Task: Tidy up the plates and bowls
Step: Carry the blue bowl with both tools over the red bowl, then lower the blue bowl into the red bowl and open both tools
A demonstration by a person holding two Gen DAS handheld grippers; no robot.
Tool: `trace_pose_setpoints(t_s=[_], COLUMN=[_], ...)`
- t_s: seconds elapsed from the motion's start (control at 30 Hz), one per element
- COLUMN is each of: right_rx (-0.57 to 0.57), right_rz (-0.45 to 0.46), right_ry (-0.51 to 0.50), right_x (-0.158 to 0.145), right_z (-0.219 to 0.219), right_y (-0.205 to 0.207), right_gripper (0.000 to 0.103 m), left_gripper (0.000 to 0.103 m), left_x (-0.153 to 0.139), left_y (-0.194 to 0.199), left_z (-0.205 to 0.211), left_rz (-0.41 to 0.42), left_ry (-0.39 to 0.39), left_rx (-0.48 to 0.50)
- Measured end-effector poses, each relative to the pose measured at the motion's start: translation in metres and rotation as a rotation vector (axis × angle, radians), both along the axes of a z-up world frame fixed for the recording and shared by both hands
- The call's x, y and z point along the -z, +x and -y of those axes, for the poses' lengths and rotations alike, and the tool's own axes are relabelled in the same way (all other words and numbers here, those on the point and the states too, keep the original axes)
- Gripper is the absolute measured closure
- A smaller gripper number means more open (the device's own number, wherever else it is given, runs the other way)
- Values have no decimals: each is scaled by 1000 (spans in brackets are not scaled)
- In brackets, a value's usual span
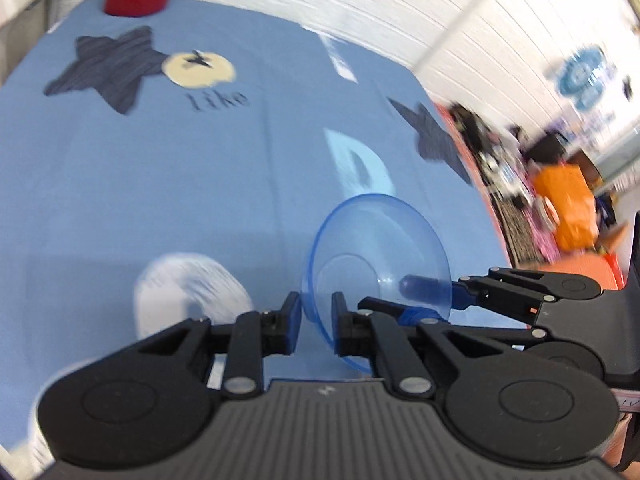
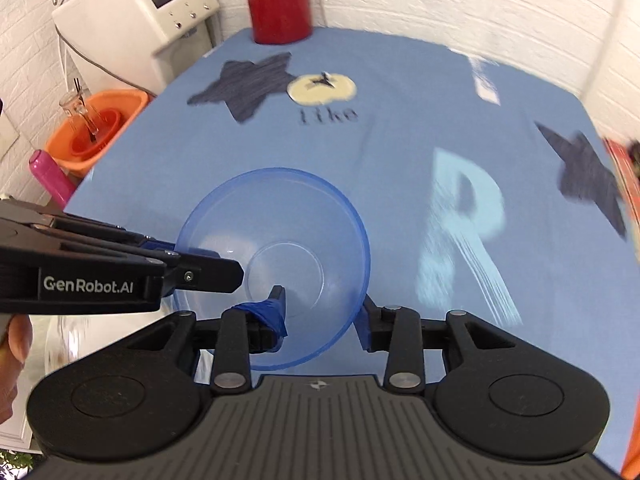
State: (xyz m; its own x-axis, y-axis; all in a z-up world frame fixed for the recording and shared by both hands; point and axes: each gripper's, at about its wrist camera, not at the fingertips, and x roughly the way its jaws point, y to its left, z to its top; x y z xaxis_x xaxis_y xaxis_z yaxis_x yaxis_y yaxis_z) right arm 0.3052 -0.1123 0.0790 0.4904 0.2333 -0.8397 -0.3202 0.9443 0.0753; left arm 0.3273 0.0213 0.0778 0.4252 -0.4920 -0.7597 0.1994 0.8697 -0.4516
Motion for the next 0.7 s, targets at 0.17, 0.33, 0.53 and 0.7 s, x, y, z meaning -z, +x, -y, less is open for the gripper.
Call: trace_pose_setpoints(t_s=[0.17, 0.33, 0.53, 0.7], right_rx=[99, 152, 117, 118], right_rz=[-35, -57, -53, -36], right_ry=[15, 57, 69, 20], right_x=[15, 35, 43, 37], right_z=[50, 77, 78, 79], right_y=[-58, -79, -82, -84], right_gripper=[81, 82, 84, 83], left_gripper=[98, 100, 99, 58], left_x=[18, 40, 48, 42], left_y=[-46, -66, -65, -63], left_z=[57, 89, 89, 83], left_rz=[-36, -62, -73, -88], left_ry=[11, 61, 86, 62], left_rx=[116, 160, 151, 196])
